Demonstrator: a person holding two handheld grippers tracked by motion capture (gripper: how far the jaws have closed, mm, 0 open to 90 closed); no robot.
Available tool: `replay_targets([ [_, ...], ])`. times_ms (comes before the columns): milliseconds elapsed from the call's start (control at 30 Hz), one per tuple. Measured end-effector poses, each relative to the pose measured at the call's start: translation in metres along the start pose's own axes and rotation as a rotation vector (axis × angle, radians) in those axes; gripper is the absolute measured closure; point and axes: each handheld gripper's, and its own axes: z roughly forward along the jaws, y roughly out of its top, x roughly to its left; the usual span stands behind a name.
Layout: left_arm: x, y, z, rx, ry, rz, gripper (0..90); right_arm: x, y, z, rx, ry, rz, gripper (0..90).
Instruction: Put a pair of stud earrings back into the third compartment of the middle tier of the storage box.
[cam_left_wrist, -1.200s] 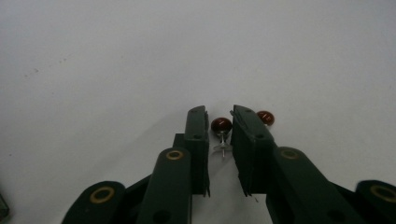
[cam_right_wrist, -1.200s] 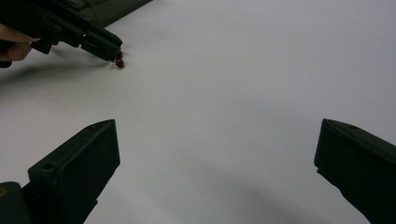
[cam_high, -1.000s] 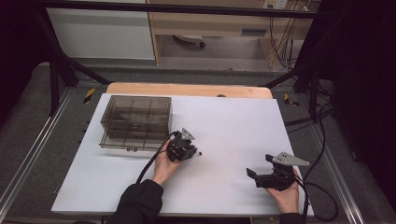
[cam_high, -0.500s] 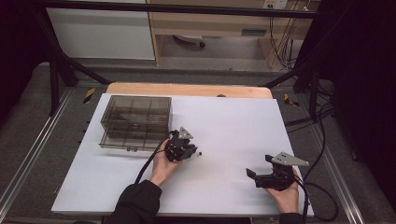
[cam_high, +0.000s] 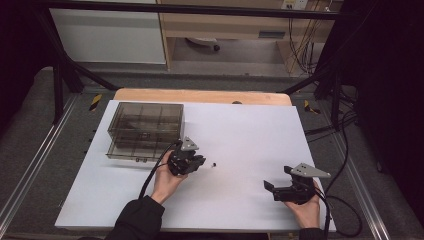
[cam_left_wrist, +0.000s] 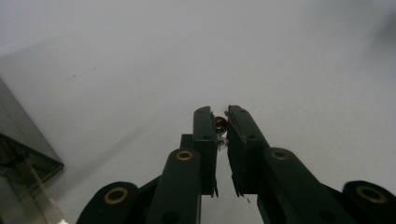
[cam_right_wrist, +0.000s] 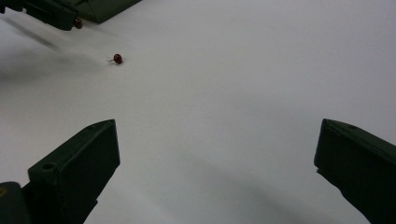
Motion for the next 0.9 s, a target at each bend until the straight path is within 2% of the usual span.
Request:
replay_targets([
  [400, 0.004, 0.001, -0.032, -0.006, 0.019, 0.001, 81.1, 0.0, 0.0, 0.0, 0.004, 0.0, 0.0, 0.7],
  [900, 0.026, 0.005, -0.072, -0.026, 0.078, -0.013, 81.0, 0.0, -0.001, 0.001, 0.01, -0.002, -0.002, 0.7],
])
